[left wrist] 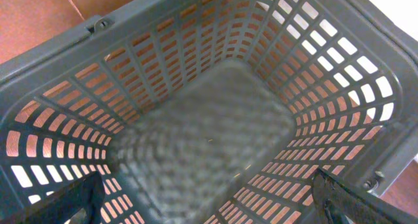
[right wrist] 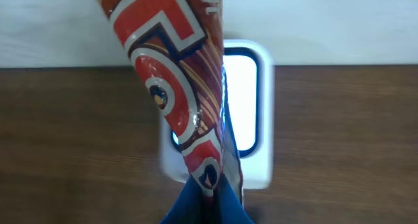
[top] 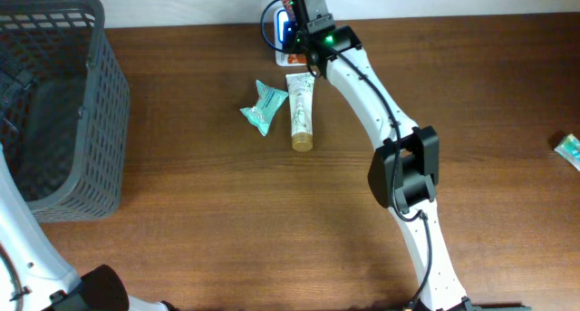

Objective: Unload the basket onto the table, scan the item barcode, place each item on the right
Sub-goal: 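Carry the snack bar right and drop it beside the tissue pack, then reach the right gripper to the white Pantene tube and grasp it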

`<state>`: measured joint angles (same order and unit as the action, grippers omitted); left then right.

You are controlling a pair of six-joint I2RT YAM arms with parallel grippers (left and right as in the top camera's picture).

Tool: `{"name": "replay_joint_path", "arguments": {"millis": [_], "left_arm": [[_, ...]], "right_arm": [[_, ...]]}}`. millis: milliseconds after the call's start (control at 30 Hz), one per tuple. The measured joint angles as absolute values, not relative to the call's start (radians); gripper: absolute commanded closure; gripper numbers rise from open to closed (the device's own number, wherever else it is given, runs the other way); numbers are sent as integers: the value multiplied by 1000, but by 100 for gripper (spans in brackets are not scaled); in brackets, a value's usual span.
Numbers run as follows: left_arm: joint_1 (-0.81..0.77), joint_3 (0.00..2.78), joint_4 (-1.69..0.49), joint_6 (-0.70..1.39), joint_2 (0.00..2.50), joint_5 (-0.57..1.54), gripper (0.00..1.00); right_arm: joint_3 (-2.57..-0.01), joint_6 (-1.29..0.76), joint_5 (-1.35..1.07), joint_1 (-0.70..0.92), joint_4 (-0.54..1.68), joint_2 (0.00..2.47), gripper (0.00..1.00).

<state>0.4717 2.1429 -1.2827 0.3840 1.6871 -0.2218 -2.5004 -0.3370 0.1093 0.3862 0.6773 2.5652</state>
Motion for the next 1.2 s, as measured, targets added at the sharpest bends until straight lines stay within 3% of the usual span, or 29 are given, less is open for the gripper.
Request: {"name": "replay_joint_path", "arguments": {"millis": [200, 367, 467, 500, 533, 833, 967, 1033, 1200], "left_arm": [[472, 2143, -1283, 384, 1687, -222, 1], [472, 2143, -1283, 384, 1687, -222, 1], [472, 2143, -1283, 384, 1687, -222, 1], [472, 2143, -1283, 384, 1687, -222, 1], [472, 2143, -1283, 384, 1687, -222, 1], [472, 2143, -1283, 384, 1687, -222, 1], [472, 2143, -1283, 384, 1687, -221, 1], [472, 2143, -1283, 384, 1687, -222, 1], [472, 2143, -1282, 384, 1687, -222, 1]], "right_arm": [[-2499, -343, 300, 177, 972, 2500, 96], [-2503, -482, 419, -238, 1301, 2426, 96], [-2499, -549, 390, -384, 1343, 2427, 43], [-2489, -560, 359, -436, 1345, 2427, 18], [-2476, -562, 331, -459, 1347, 2427, 2], [-2449, -505, 184, -486, 1391, 2367, 1], [-2454, -283, -133, -332, 1433, 2209, 1], [-2436, -192, -301, -167, 1429, 2207, 1], [-2215, -200, -394, 92, 1180, 2240, 1]]}}
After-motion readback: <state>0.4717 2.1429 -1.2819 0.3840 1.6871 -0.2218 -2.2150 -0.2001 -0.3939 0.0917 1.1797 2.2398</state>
